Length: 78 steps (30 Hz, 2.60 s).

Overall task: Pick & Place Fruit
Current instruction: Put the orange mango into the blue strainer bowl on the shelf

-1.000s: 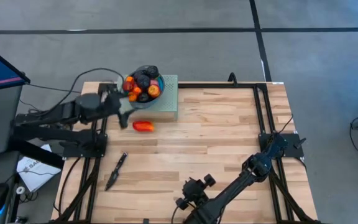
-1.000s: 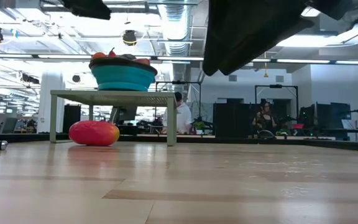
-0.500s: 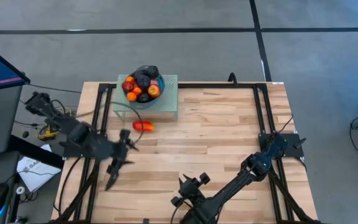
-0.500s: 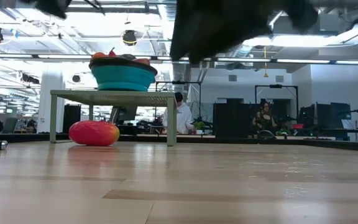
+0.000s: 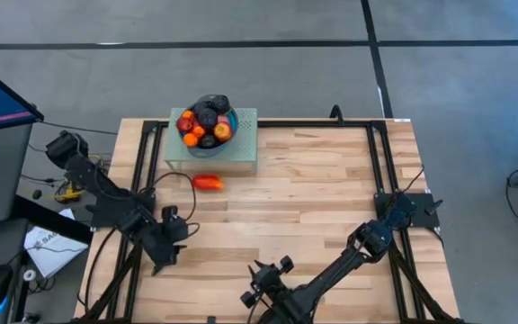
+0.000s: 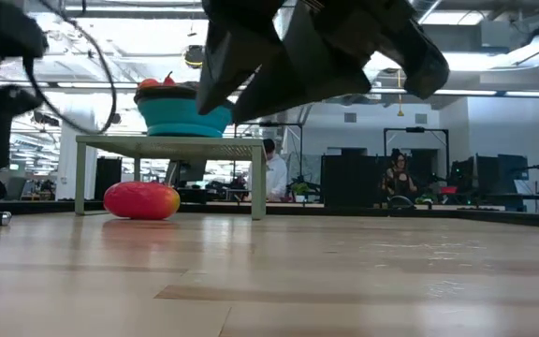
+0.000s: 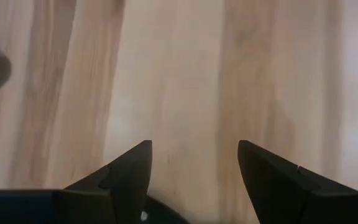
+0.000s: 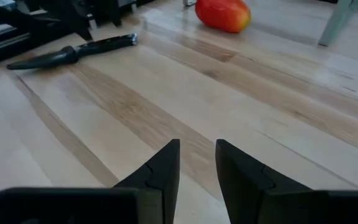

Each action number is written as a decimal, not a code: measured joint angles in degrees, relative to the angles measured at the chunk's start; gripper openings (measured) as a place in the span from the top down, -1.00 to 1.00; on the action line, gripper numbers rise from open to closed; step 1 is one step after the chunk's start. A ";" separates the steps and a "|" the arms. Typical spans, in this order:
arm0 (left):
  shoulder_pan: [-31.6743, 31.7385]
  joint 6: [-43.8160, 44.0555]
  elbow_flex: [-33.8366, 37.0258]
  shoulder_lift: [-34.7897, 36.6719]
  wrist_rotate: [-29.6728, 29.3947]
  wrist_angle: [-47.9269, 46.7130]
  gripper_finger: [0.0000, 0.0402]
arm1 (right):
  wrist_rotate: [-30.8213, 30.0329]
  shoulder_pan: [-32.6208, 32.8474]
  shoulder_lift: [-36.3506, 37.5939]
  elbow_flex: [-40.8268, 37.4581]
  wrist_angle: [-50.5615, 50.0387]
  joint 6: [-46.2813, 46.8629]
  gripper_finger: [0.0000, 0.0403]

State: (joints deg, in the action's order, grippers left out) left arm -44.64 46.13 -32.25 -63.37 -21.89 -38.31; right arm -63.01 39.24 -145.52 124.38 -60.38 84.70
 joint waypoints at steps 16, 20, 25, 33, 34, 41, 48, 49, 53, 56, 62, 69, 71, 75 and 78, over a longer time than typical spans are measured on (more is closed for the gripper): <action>5.44 -0.31 14.47 0.42 -24.19 15.52 -0.69 | 0.14 -0.39 0.09 0.02 2.70 -2.92 0.52; 9.30 -7.10 15.46 0.42 -32.16 21.36 -0.73 | 0.15 -1.06 0.09 0.02 2.80 -5.03 0.52; 17.85 -11.44 15.73 0.44 -33.55 22.62 -0.70 | 0.16 -2.15 0.09 0.02 3.64 -8.03 0.52; 27.70 -13.03 18.01 0.44 -31.38 23.72 -0.67 | 1.56 -3.82 0.11 0.02 7.01 -15.63 0.52; 28.06 -14.07 18.35 0.44 -30.51 24.57 -0.67 | 1.91 -4.00 0.11 0.02 7.31 -16.23 0.52; 30.59 -21.92 20.76 0.44 -20.33 35.94 -0.67 | 2.21 -4.59 0.11 0.02 7.30 -16.33 0.52; 29.96 -29.13 20.89 0.44 -8.81 43.39 -0.60 | 2.69 -4.51 0.11 0.02 7.35 -16.30 0.52; 29.71 -29.37 20.89 0.44 -8.55 43.92 -0.59 | 2.93 -4.47 0.11 0.02 7.35 -16.30 0.52; 29.51 -29.43 20.87 0.44 -9.65 44.32 -0.55 | 4.98 -4.46 0.11 0.02 7.26 -16.31 0.52; 29.55 -29.73 20.82 0.44 -12.98 46.53 -0.53 | 8.22 -4.99 0.14 0.02 7.22 -16.30 0.52; 31.33 -33.42 20.76 0.42 -16.97 48.90 -0.57 | 9.45 -6.32 0.14 0.02 7.36 -17.39 0.52; 36.98 -35.65 20.76 0.42 -18.47 51.65 -0.75 | 10.73 -6.67 0.14 0.02 10.10 -20.25 0.52; 39.41 -35.55 20.76 0.42 -16.92 51.69 -0.77 | 10.68 -6.51 0.14 0.02 11.52 -22.04 0.52; 43.47 -35.44 20.76 0.21 -12.21 51.76 -0.76 | 10.69 -6.43 0.14 0.02 13.98 -24.90 0.52; 44.71 -35.33 20.76 0.22 -8.36 51.79 -0.73 | 10.69 -6.40 0.14 0.04 14.39 -25.33 0.52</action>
State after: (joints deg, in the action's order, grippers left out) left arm 0.07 10.80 -11.49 -63.16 -30.25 13.48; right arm -52.31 32.84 -145.38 124.42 -45.99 59.37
